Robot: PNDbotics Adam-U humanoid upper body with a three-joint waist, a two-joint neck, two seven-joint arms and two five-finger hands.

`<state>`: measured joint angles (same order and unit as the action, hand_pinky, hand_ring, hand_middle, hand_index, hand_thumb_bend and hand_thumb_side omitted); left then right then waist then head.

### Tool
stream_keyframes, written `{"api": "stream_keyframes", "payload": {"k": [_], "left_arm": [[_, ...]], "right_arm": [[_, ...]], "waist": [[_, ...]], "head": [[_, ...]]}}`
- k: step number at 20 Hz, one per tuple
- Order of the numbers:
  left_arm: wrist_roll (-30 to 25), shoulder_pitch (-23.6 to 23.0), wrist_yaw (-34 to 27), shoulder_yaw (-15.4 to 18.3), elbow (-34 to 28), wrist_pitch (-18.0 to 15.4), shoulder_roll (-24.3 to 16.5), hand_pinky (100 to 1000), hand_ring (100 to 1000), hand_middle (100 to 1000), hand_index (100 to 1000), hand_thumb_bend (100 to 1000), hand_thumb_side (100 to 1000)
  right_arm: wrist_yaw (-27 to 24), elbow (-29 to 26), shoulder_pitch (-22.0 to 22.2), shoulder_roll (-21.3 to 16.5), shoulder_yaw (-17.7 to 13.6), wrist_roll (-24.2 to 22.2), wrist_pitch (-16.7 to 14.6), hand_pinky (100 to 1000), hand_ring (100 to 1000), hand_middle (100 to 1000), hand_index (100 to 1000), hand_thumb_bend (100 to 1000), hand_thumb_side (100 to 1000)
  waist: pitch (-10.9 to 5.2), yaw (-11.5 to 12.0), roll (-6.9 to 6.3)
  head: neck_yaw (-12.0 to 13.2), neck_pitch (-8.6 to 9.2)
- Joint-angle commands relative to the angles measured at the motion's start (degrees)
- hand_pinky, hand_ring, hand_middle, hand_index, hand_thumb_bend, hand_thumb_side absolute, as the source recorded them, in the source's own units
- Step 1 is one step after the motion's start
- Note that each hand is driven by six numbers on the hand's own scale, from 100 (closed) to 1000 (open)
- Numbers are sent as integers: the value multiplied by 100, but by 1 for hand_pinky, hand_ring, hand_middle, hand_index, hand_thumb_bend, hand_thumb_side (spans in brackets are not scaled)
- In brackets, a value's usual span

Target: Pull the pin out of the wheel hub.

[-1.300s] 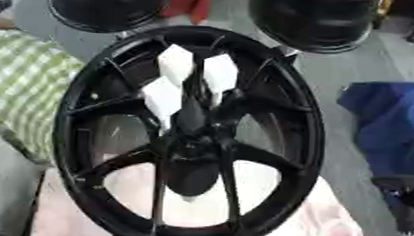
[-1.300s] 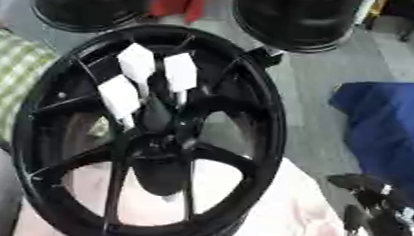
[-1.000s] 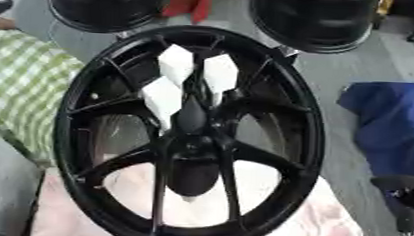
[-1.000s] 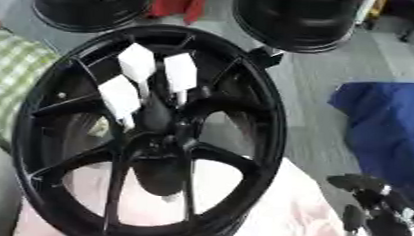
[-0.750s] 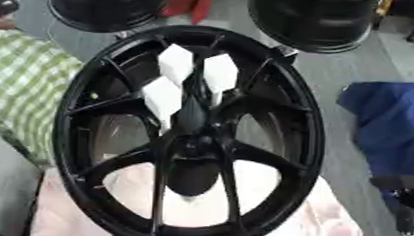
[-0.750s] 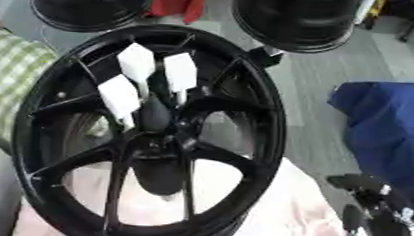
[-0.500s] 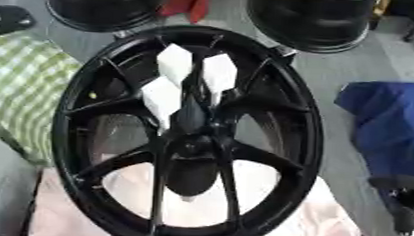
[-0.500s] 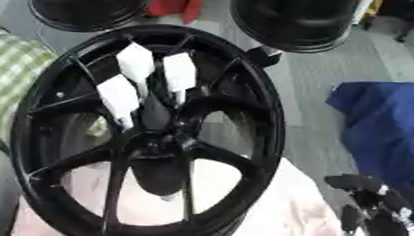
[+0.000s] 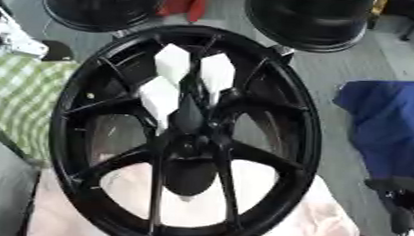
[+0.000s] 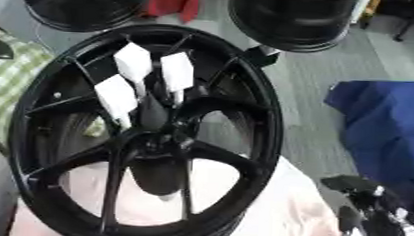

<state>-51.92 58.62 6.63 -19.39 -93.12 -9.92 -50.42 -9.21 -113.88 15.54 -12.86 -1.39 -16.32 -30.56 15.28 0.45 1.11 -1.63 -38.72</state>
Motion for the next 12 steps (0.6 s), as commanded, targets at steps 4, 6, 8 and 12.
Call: {"api": "stream_keyframes", "payload": {"k": [4, 6, 8, 12], "left_arm": [[-5, 258, 154, -183, 180, -135, 51, 831, 678, 692, 863, 413, 316], [-5, 327, 237, -199, 282, -152, 137, 837, 718, 725, 862, 406, 295], [-5, 397, 357, -212, 380, -159, 222, 842, 748, 754, 862, 400, 271], [52, 488, 551, -237, 548, -161, 383, 851, 763, 768, 860, 396, 248]], "right_arm": [[35, -71, -39, -32, 13, -39, 61, 813, 754, 642, 780, 100, 310], [39, -71, -49, -30, 23, -57, 76, 813, 754, 642, 780, 100, 311], [46, -71, -61, -29, 36, -77, 91, 813, 754, 642, 780, 100, 313], [59, -71, -100, -10, 53, -102, 127, 814, 754, 641, 780, 100, 315]], "waist": [[-55, -11, -17], [-47, -16, -15], [-33, -30, -15], [5, -79, -18]], "head": [[5, 17], [14, 16], [19, 27], [45, 58]]}}
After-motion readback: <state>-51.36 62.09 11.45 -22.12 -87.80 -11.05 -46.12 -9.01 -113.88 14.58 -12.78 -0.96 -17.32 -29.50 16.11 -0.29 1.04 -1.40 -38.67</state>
